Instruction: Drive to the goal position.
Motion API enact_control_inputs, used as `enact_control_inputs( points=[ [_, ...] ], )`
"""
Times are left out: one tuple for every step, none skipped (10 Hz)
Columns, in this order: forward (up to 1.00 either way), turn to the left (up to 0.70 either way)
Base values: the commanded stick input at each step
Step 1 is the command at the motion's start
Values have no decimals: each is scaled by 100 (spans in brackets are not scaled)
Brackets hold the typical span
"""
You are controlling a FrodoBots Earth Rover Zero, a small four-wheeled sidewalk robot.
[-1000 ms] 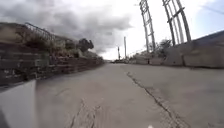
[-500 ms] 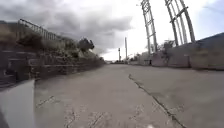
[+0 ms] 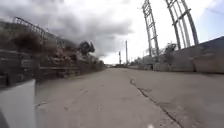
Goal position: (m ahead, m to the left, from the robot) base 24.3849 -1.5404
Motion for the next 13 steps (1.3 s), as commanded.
enact_control_inputs(
  points=[
    [70,0],
    [70,0],
    [70,0],
    [70,0],
    [70,0],
    [70,0],
    [70,0],
    [70,0],
    [70,0],
    [70,0],
    [70,0],
    [70,0],
    [70,0]
  ],
)
